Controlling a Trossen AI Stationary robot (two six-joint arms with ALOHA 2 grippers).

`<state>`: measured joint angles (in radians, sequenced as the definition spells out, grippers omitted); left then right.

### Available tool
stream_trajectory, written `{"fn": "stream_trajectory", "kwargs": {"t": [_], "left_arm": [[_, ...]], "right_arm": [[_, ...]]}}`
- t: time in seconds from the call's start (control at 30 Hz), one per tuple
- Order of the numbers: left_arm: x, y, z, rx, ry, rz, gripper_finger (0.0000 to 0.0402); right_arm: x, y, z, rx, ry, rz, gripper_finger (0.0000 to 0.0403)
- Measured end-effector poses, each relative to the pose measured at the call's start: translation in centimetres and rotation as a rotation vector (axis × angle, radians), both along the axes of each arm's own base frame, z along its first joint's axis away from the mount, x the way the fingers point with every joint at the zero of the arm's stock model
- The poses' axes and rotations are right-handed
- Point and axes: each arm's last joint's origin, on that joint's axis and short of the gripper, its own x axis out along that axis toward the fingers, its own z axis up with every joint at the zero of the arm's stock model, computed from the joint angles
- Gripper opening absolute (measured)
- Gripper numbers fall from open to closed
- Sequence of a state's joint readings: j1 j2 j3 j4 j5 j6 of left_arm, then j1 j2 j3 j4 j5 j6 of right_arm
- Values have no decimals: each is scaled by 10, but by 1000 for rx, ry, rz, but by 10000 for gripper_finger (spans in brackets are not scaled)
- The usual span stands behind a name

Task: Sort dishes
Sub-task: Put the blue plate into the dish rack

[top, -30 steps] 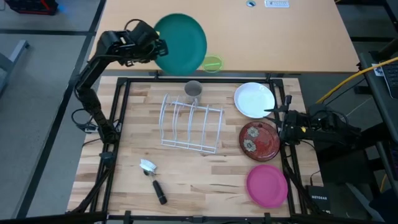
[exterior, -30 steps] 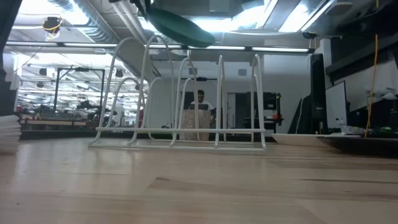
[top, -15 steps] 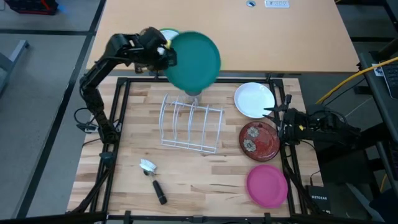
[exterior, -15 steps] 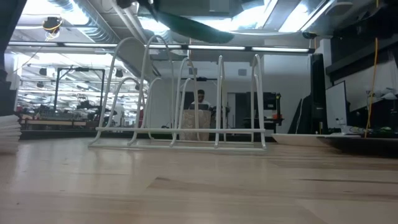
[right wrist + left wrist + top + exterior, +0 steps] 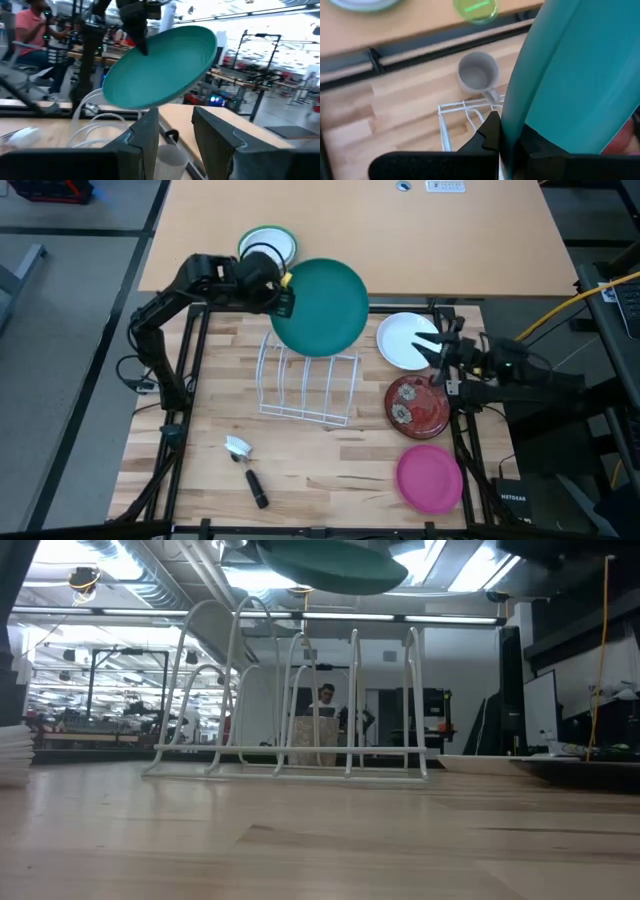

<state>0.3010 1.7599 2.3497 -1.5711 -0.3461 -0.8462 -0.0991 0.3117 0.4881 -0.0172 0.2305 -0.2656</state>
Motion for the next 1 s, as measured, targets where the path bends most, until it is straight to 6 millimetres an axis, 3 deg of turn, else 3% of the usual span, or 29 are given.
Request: {"fn": "stream_trajectory", "kwargs": {"t": [0.4, 0.67, 0.8, 1.0], "left_arm": [[10, -63, 7, 454, 134, -38, 0], [11, -104, 4, 688, 169, -34, 0], [15, -119, -1, 734, 153, -38, 0], [15, -128, -3, 795, 164, -36, 0]], "right_arm": [[85, -13, 24, -244, -30, -206, 127], [139, -20, 48, -276, 47, -263, 127], [158, -22, 49, -270, 85, -289, 127], [161, -22, 52, -254, 66, -285, 127]]}}
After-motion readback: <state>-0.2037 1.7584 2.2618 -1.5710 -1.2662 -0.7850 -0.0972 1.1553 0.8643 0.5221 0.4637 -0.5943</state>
